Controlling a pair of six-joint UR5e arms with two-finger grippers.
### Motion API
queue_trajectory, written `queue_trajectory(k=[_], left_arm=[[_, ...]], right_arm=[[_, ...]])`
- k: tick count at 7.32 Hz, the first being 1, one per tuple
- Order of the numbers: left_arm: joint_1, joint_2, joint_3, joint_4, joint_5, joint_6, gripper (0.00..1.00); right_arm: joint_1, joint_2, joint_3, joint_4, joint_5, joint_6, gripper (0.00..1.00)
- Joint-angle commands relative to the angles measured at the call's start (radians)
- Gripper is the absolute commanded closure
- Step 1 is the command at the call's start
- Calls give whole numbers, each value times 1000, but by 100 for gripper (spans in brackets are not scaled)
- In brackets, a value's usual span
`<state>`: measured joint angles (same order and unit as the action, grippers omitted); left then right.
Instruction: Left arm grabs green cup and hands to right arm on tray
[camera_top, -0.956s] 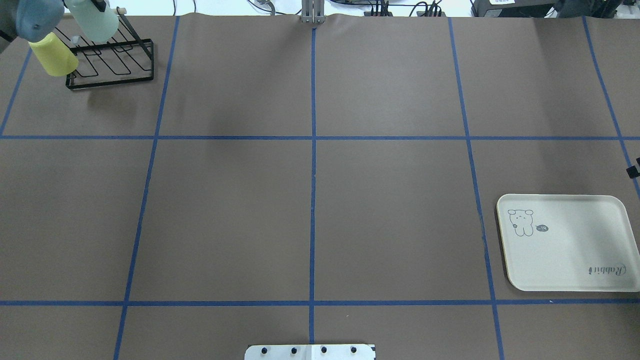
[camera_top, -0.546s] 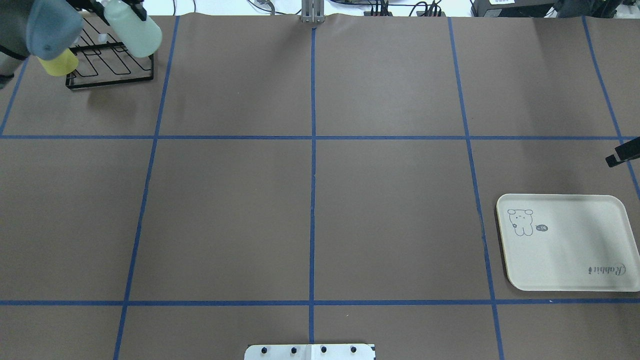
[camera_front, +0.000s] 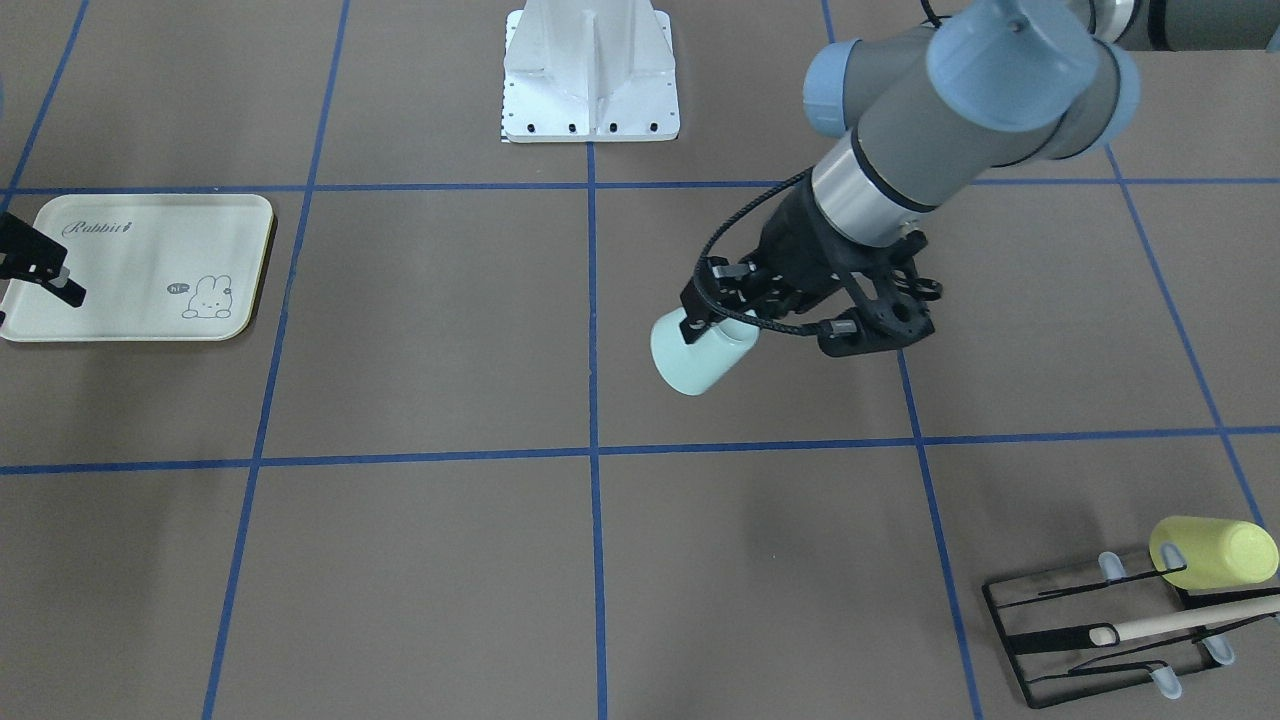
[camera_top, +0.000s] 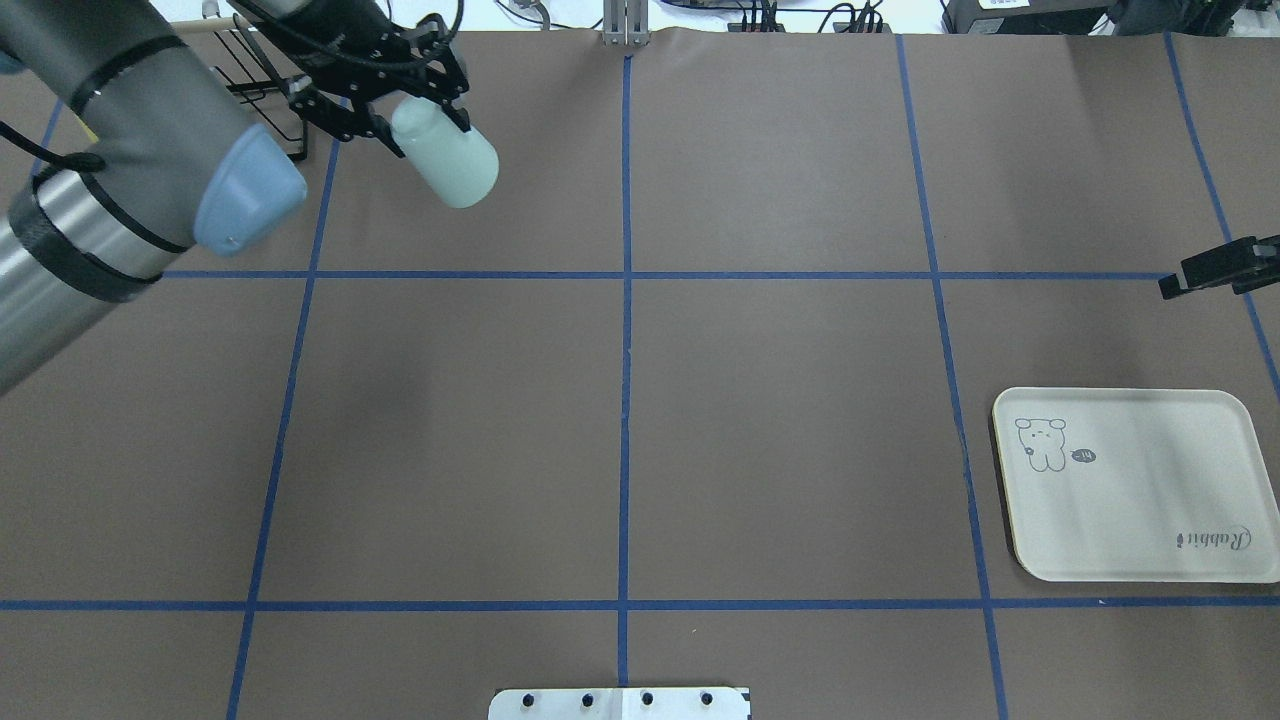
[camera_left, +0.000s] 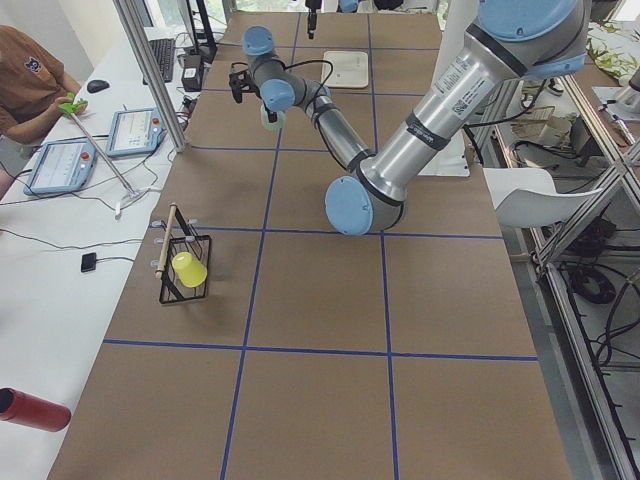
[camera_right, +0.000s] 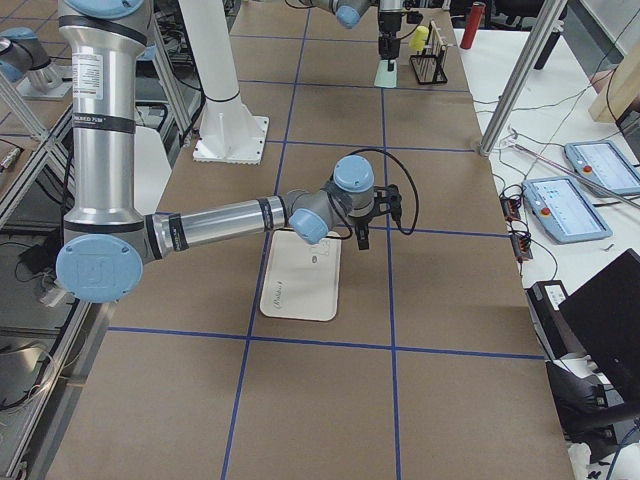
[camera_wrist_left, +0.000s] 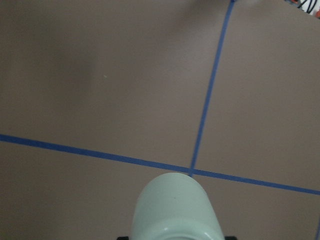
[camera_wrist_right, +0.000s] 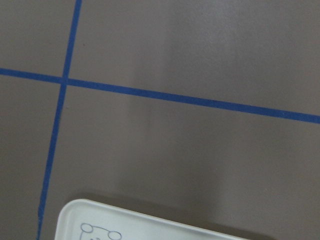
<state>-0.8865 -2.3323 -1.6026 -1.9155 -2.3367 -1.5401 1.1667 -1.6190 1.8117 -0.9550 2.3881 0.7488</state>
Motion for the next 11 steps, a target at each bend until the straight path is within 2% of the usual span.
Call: queue_trajectory(k=[1,2,4,5,6,8,10,11], left_arm=[[87,-13,10,-231,2,-331,100],[115,-36,22,-344,25,-491,100],[190,-36,24,-541,184,-643,100],[202,-30,32,-686,203,-766,100],[205,-27,35,-773,204,-922,100],[216,-24,26,-853,203,-1119,100],[222,-12,35,-998,201,-1344,100],[222,5,33,-1057,203,-1362,100]], right_arm=[[-82,37,-24,227,0,282,0],[-107,63,-28,295,0,382,0],[-163,83,-31,471,0,601,0],[-197,103,-40,577,-1,710,0],[-223,117,-48,667,-1,794,1],[-258,148,-49,847,-4,942,1],[-285,235,-57,985,-16,1168,1],[-317,237,-66,1071,-64,1211,1]])
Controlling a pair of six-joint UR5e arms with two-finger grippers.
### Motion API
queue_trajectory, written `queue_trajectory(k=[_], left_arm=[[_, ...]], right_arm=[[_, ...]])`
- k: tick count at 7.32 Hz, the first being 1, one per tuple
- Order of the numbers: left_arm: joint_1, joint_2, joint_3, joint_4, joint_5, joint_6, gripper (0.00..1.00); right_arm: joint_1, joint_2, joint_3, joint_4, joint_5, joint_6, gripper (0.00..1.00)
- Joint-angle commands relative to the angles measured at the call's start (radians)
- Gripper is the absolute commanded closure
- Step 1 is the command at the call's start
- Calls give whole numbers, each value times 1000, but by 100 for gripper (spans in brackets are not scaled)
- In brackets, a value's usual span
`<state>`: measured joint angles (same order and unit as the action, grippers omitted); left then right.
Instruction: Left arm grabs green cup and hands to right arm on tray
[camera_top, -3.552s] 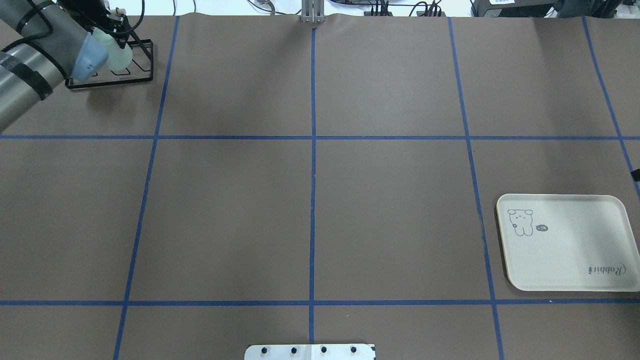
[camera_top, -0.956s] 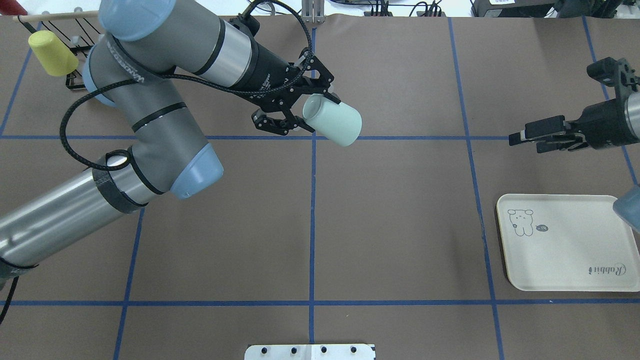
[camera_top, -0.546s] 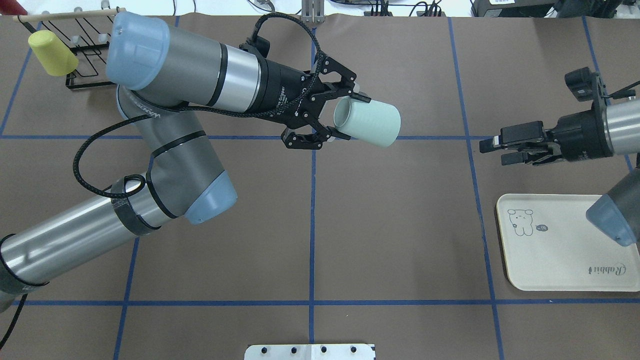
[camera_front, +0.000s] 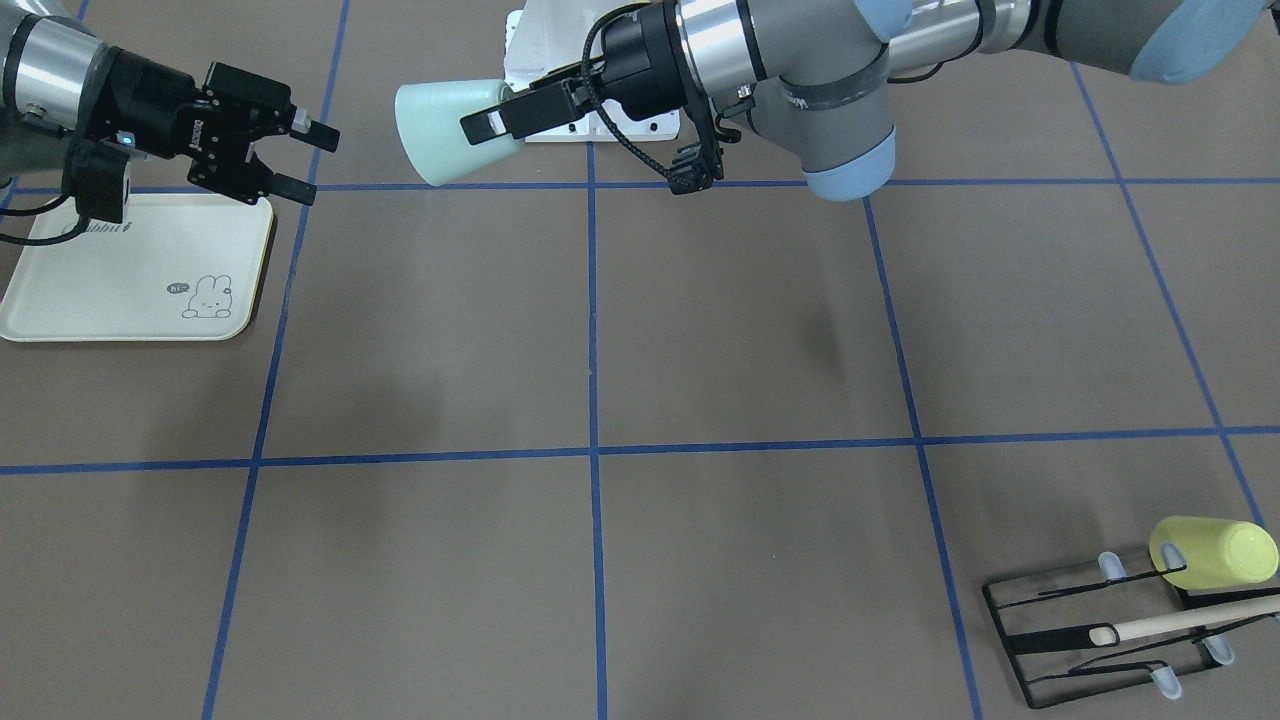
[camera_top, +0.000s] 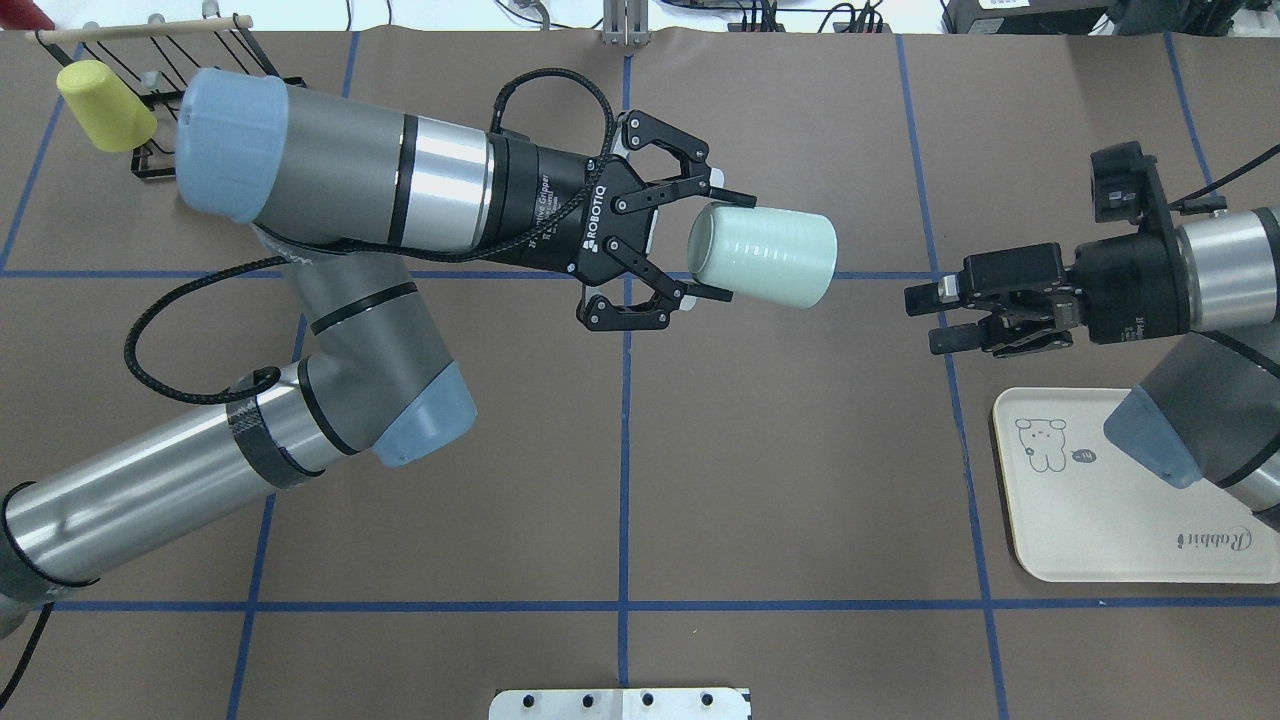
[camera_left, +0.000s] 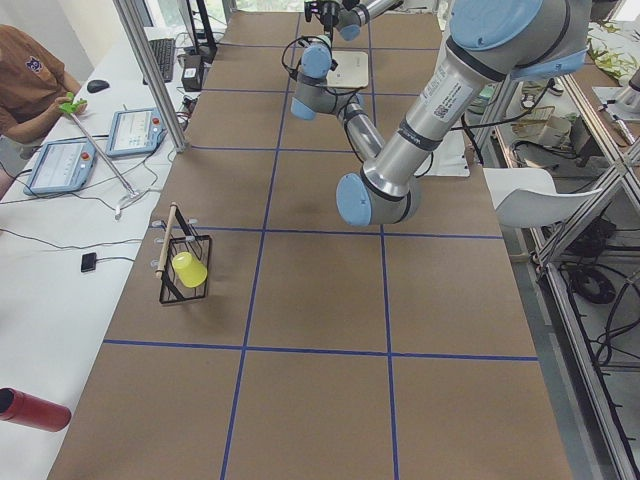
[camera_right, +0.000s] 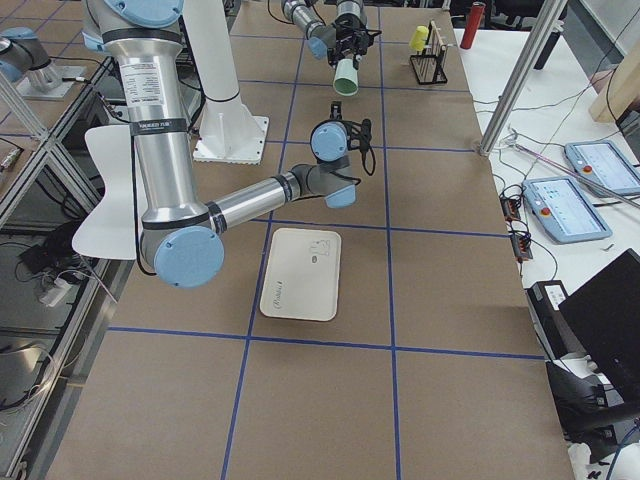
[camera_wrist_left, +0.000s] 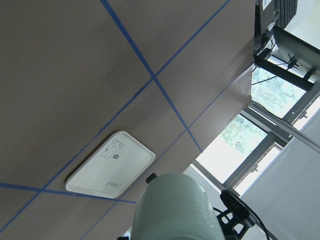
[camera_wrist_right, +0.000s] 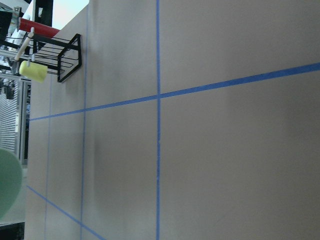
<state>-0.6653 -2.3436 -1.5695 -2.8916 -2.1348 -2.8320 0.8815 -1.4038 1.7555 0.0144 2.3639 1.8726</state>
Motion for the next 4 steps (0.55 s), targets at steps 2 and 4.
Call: queue_trajectory(k=[2,4], left_arm=[[1,50,-9,-217,10,-195,100],[15,49,-9,-225,56,-221,100]], right_arm=[[-151,23,-52,313,-216,205,1],[-194,49,-88,410,-294,265,1]])
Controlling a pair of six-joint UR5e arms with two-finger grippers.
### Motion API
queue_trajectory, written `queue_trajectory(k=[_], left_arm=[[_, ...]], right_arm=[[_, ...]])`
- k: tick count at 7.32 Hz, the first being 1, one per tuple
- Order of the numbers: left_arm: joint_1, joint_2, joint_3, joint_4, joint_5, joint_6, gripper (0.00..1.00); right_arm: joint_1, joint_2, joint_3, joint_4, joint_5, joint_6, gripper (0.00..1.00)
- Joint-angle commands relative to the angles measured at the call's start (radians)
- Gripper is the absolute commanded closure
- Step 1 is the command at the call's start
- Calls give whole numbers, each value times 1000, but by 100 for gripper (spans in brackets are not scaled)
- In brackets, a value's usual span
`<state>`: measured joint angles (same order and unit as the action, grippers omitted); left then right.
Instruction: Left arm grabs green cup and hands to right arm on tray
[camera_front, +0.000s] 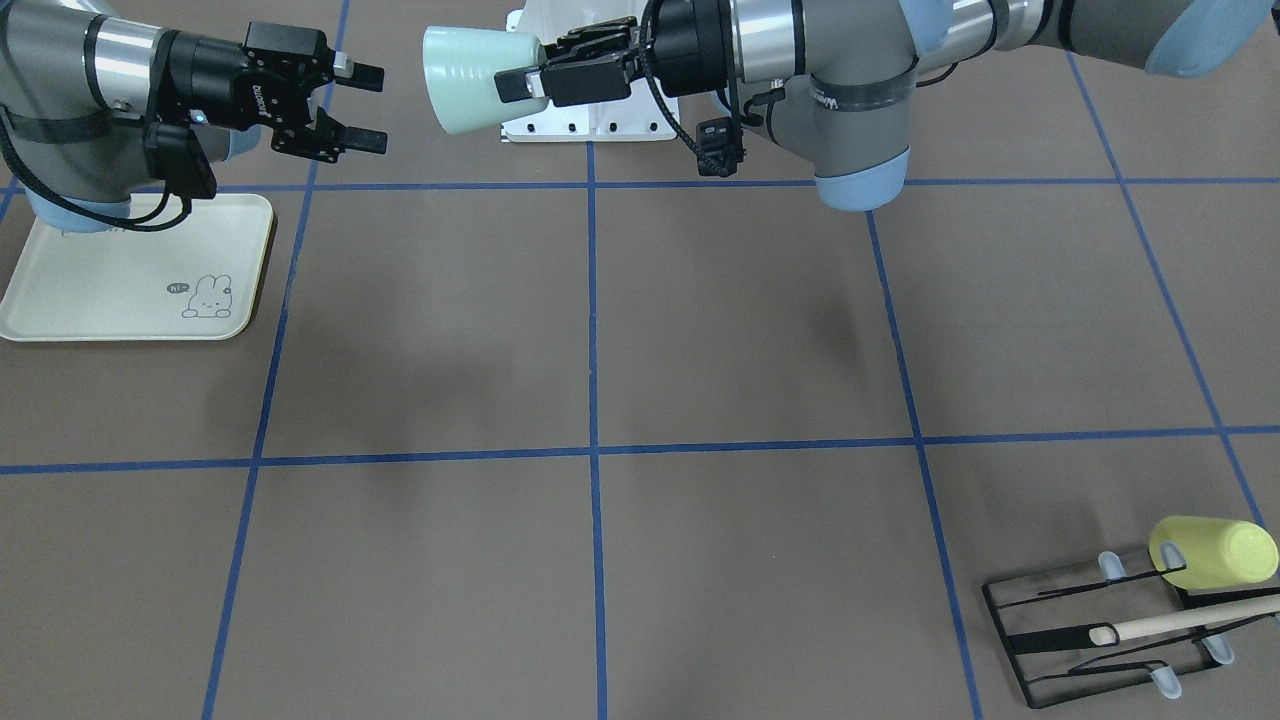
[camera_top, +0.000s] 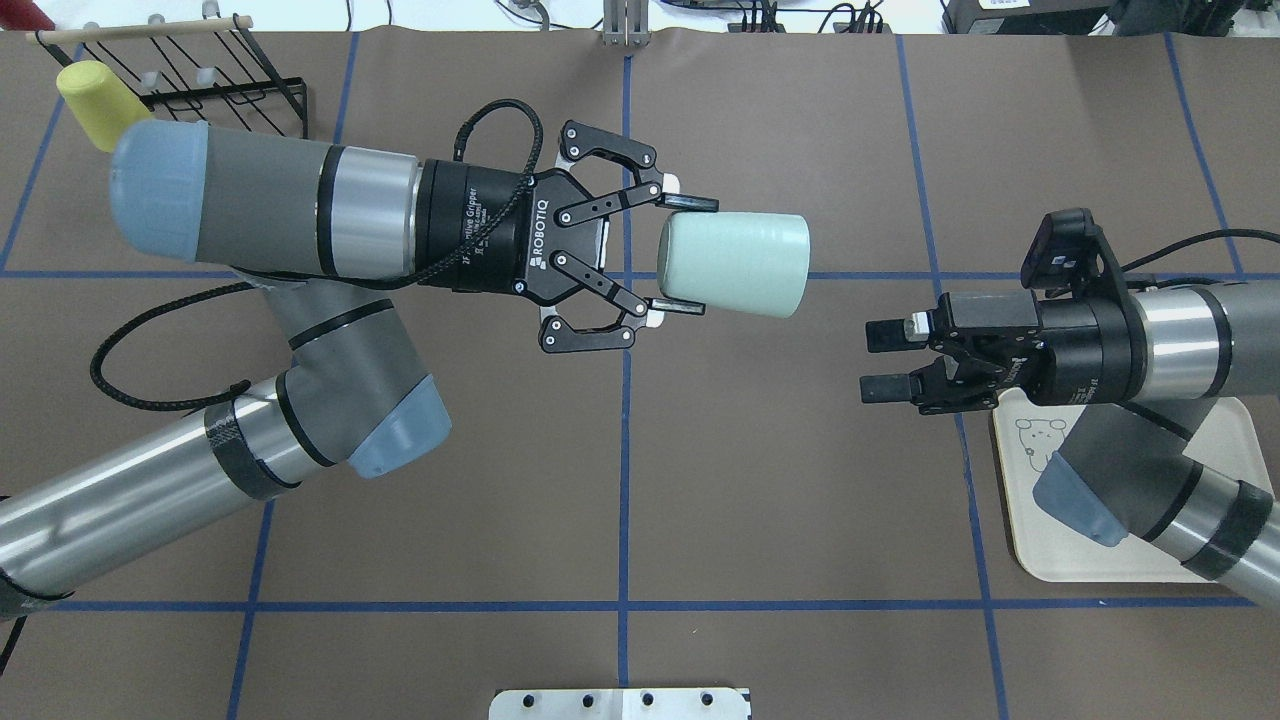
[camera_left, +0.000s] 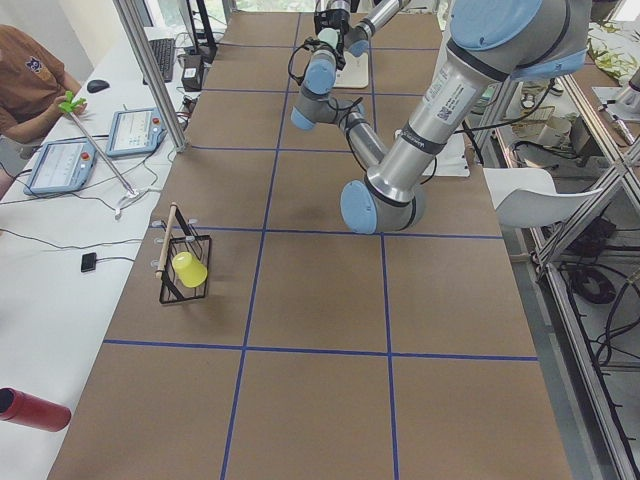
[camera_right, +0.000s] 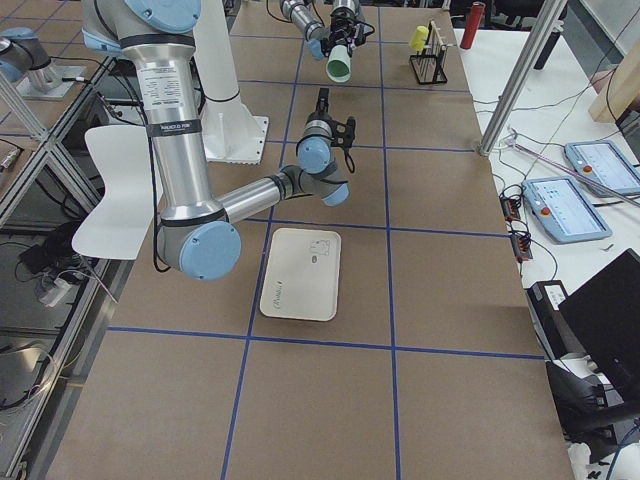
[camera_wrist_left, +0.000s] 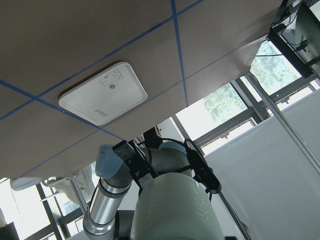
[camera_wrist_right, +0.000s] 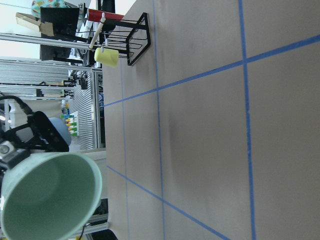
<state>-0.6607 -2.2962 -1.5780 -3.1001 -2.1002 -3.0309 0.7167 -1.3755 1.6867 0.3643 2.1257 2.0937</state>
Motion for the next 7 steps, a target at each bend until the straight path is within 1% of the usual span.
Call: queue_trajectory(k=[1,2,3,5,7], left_arm=[[15,0,-2,-17,34,-23,100],[32,0,-1,-18,63,-23,100],[36,-3,0,-17,63,-23,100],[47,-5,-7,-17,63,-38,100],[91,-22,-8,-9,115,-42,100]], right_arm=[[-29,47,-19,62,-72,95,1],[-34,53,-21,71,-110,114,1],[-39,55,-22,88,-139,130,1],[-40,68,-27,90,-162,137,1],[-45,72,-32,90,-168,137,2]])
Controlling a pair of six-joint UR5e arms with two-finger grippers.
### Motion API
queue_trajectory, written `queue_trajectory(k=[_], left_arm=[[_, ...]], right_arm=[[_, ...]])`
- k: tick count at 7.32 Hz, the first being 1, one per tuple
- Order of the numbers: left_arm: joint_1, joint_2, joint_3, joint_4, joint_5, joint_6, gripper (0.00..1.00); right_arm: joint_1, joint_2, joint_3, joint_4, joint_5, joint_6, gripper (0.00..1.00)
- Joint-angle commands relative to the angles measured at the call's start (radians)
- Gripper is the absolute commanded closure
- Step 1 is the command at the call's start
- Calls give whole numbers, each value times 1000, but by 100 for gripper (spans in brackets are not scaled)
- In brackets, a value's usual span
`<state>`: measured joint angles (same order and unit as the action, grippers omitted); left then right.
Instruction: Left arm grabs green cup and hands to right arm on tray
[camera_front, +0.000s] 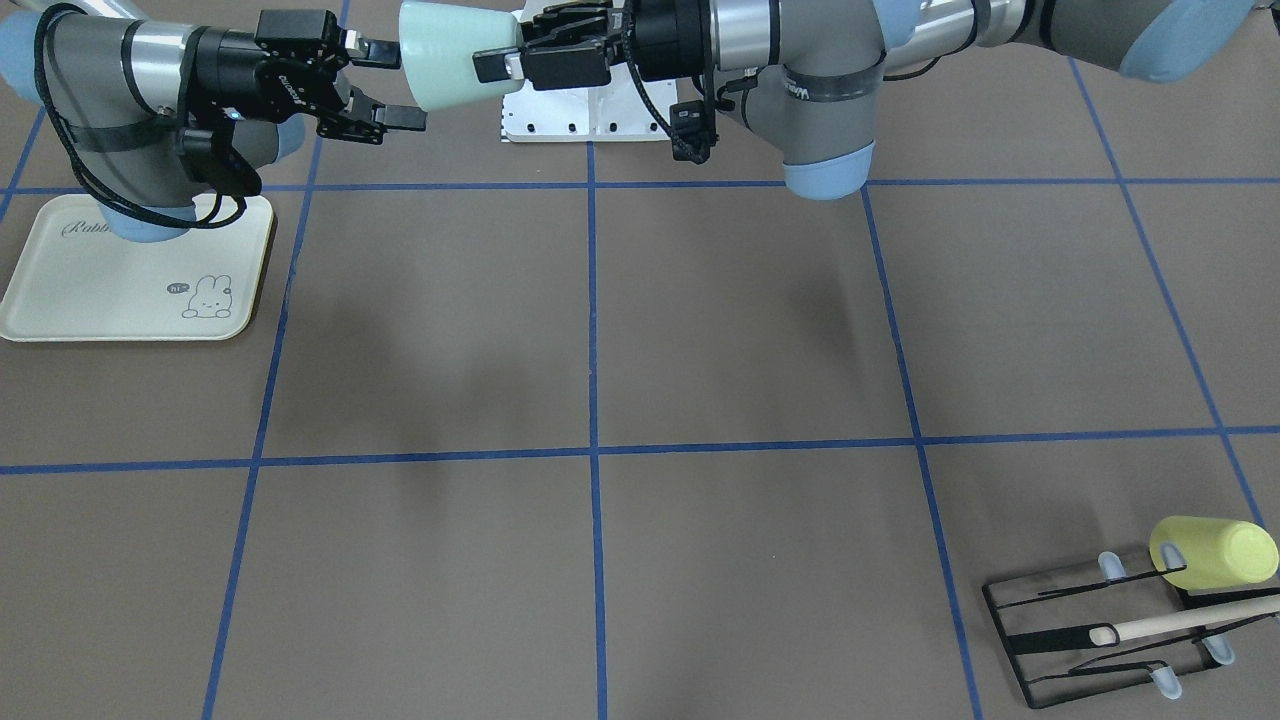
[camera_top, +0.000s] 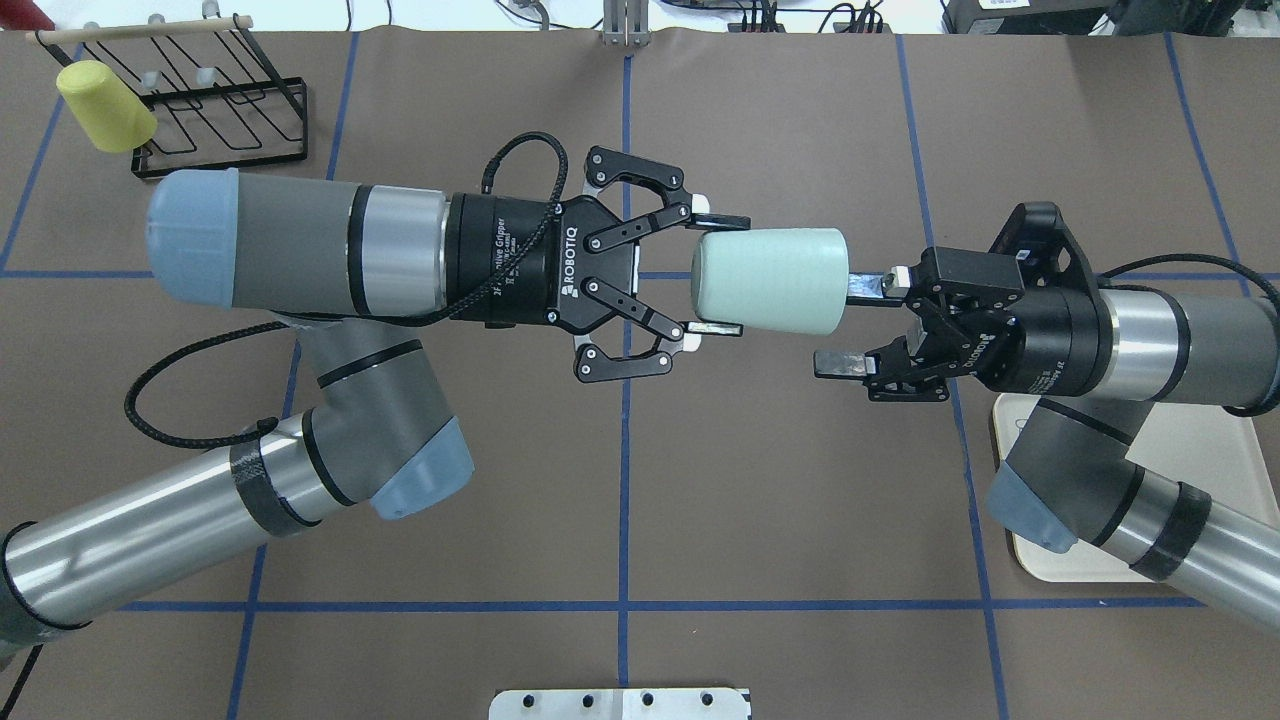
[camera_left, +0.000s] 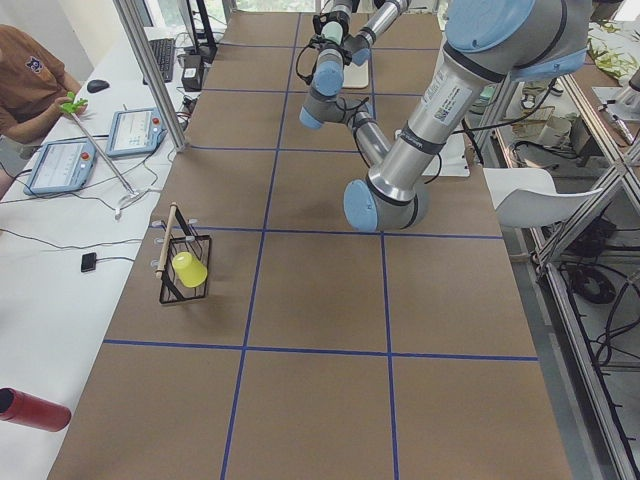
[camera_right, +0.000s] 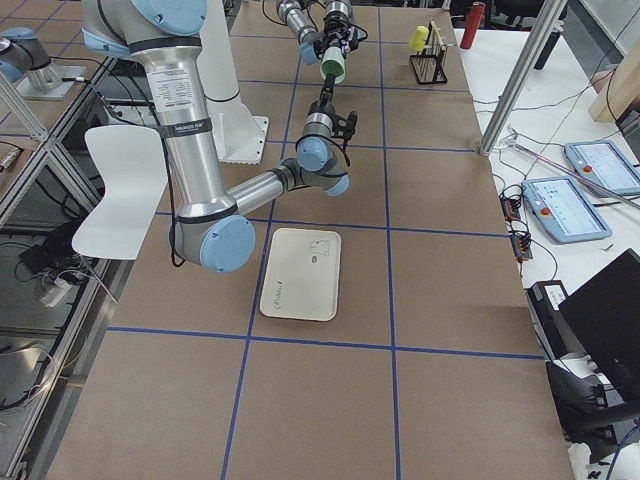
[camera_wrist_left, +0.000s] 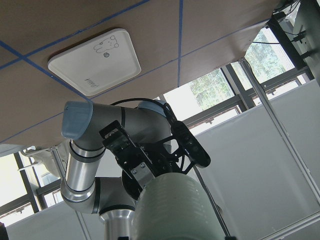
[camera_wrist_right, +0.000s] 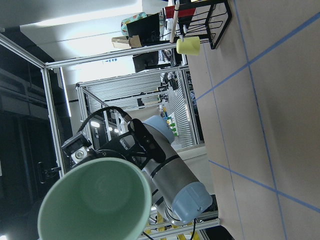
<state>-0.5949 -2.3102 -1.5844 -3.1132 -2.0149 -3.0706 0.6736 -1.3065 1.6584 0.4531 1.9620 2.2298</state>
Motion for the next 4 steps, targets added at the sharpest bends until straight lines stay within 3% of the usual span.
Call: queue_trajectory(k=[1,4], left_arm=[[29,-15,0,8,31,-2,100],[47,-17,7,7,68,1,100]], right_arm=[[-6,3,-3,2,-3,2,3],[-25,4,-2,42,-5,2,23]])
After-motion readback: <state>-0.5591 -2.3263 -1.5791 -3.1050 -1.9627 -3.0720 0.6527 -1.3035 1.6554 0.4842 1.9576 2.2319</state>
